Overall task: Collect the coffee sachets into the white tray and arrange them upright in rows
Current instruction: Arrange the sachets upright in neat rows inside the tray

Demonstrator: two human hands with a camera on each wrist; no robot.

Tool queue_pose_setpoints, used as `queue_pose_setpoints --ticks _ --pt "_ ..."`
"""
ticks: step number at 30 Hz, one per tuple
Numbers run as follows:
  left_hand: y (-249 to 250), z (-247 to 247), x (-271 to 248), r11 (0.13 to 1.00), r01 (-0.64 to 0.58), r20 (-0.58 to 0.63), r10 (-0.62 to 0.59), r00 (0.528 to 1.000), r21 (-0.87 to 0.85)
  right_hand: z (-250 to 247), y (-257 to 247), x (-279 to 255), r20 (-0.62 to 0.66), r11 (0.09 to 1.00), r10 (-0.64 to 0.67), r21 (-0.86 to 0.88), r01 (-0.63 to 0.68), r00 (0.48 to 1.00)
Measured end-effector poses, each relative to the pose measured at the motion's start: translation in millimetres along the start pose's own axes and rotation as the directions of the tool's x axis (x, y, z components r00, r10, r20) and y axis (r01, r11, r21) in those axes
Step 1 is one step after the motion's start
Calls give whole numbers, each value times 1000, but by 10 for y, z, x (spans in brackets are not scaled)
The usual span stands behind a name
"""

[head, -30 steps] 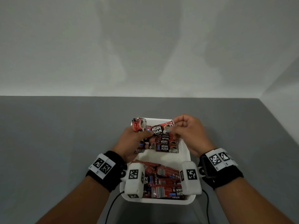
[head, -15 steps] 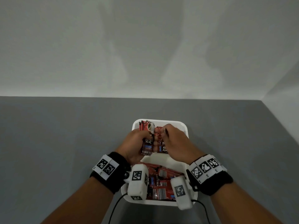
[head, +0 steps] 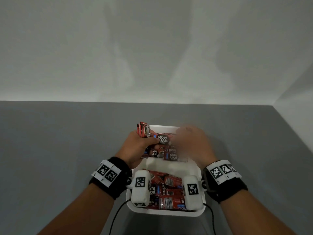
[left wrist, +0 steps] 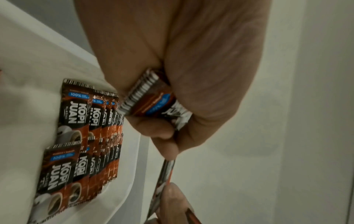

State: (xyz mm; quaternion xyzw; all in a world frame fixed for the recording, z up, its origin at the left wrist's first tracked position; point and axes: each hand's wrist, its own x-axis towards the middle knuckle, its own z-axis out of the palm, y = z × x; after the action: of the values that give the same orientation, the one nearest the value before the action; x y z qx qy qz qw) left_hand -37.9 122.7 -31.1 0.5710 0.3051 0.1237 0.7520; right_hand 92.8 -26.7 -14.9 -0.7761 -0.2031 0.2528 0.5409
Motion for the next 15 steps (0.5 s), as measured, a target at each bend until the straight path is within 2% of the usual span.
queue_pose_setpoints --ticks 2,5,8,10,12,15 --pt "19 -12 6 1000 -10 -4 10 1000 0 -27 8 -9 9 983 -66 -172 67 998" --pt "32 20 7 997 -19 12 18 1000 78 -46 -68 -75 87 946 -172 -263 189 981" --pt "15 73 39 991 -12 35 7 999 132 10 -109 -113 246 795 -296 -472 381 923" --pt "20 146 27 989 -5 85 -8 996 146 107 -69 -91 339 693 -291 -570 442 894" --pt "34 241 1 992 6 114 -21 993 125 176 -4 -60 367 643 -256 -626 441 894" --pt "35 320 -28 988 106 127 -92 988 -112 158 31 -39 388 643 -219 -633 432 895"
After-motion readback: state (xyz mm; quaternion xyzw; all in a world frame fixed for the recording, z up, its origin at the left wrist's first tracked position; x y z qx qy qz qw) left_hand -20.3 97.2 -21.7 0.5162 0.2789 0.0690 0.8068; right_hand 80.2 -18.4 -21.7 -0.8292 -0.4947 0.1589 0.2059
